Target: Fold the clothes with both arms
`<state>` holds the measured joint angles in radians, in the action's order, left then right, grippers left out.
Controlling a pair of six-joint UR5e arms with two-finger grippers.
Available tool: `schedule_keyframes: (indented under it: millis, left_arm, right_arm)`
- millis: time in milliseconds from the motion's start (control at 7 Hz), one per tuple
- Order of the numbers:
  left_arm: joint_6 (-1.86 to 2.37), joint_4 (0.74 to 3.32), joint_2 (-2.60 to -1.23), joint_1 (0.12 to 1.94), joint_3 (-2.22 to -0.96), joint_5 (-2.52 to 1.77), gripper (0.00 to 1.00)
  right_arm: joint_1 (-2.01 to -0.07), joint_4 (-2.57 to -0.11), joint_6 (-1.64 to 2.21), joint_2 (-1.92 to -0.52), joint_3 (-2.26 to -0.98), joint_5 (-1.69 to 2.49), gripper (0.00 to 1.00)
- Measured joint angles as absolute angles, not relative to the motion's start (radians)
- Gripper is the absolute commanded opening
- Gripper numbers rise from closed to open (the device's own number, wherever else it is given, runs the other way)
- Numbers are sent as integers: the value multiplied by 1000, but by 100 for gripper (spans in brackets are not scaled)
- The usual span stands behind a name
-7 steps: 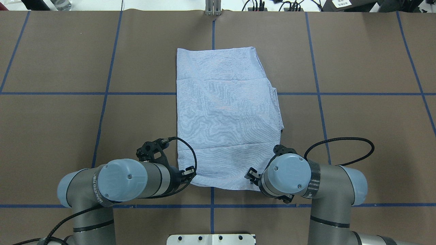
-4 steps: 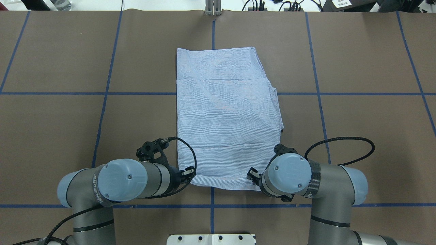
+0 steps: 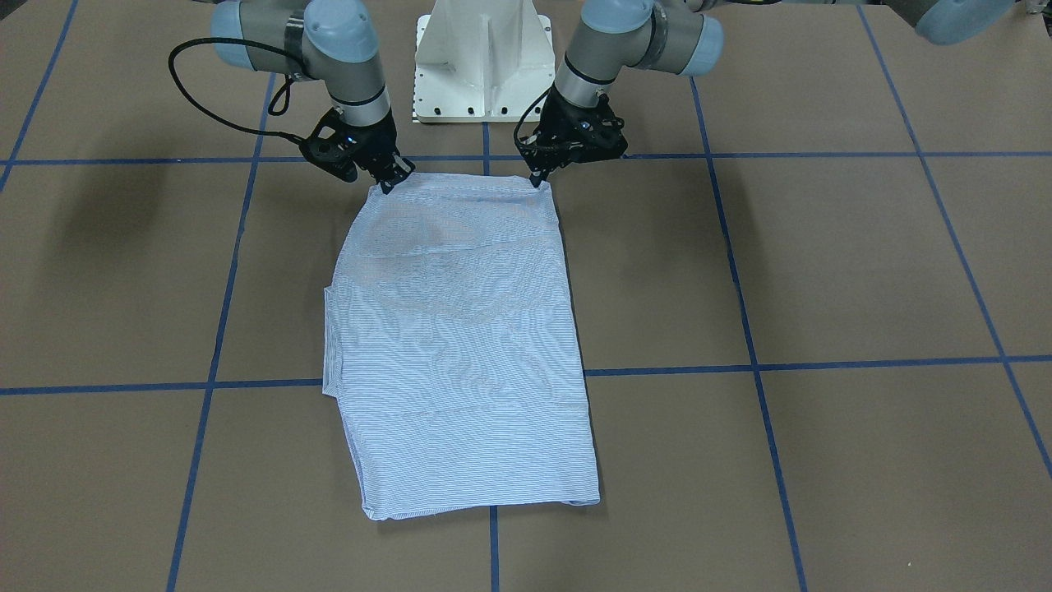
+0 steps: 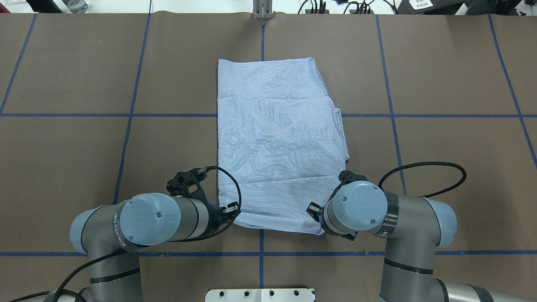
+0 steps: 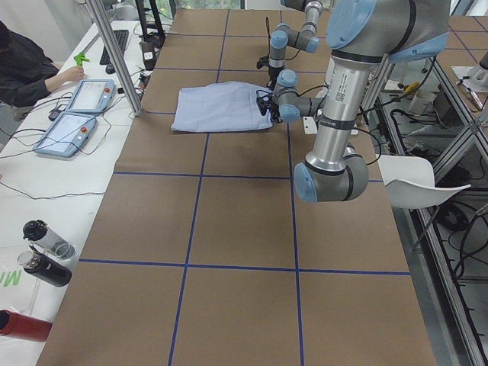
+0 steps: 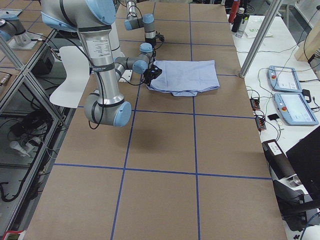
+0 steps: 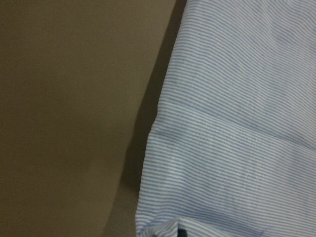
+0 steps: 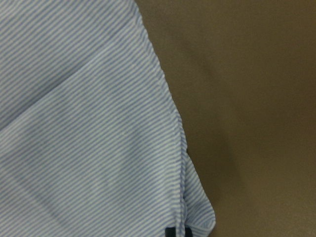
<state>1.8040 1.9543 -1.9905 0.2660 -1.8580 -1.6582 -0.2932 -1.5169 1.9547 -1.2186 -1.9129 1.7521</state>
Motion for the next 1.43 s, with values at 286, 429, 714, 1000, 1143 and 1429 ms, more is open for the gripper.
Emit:
schedule_keyframes:
  millis: [286,429,714,1000,1143,1429]
  left_arm:
    - [1804,1955,-1991,269,-1861,-1659,0]
    - [1803,1955,-1992,271,-1872,-1661,0]
    - [1803,1939,-1983,272,-1932,-1665,0]
    - [1804,1849,-1973,262,-2025,-1666,0]
    - [1805,1785,-1970,250,-2072,-1666,0]
    - [1812,1648,-1968,205,-2158,-1666,0]
  right_arm:
    - [-302,-1518,1952,-1219,-1928,1750,0]
    - [-307,-1520,1949,-1222,-1952,1758,0]
    - [-310,-1523,1947,-1232,-2007,1777,0]
    - [-288,-1526,1947,-1254,-2079,1787,0]
    - [-268,-1526,1947,-1266,-2115,1806,0]
    - [-234,-1526,1948,-1307,-2193,1889,0]
